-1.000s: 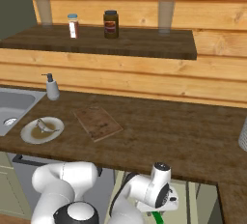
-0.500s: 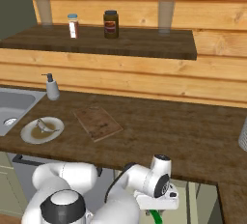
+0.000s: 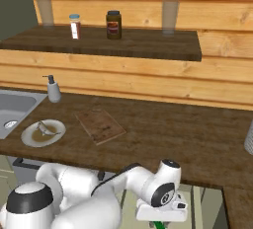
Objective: Pick up the knife from the drawer and place it on the cutting board. Then place the meat from the plate to the cutting board.
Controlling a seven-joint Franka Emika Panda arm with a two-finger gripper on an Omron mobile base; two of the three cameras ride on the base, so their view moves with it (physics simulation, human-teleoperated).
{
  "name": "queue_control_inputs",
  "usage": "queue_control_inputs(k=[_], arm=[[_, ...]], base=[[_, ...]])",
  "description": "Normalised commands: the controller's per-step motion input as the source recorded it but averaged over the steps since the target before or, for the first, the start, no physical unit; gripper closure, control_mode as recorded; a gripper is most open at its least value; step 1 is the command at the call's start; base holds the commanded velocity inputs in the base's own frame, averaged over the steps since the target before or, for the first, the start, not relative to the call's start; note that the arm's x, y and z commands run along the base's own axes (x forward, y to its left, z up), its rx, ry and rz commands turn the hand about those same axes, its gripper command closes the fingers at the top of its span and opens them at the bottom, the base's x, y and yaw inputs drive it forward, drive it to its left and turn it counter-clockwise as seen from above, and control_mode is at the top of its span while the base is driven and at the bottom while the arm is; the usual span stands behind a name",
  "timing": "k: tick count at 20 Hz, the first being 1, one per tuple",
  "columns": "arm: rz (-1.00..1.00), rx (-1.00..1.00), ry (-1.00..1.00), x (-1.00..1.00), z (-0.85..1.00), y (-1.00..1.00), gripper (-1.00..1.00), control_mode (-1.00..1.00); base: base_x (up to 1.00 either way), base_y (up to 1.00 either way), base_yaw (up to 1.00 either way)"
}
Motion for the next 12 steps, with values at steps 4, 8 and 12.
queue_control_inputs(k=[4, 8, 12], arm=[[0.00, -0.04, -0.24, -0.04, 0.80, 0.09, 1.00, -1.00], [0.00, 0.00, -0.22, 0.00, 0.84, 0.01, 1.00, -1.00], [0.00, 0.00, -0.08, 0.08, 0.95, 0.00, 1.00, -1.00]], base=[[0.00, 0.00, 0.00], [0.00, 0.00, 0.00], [0.00, 0.00, 0.00]])
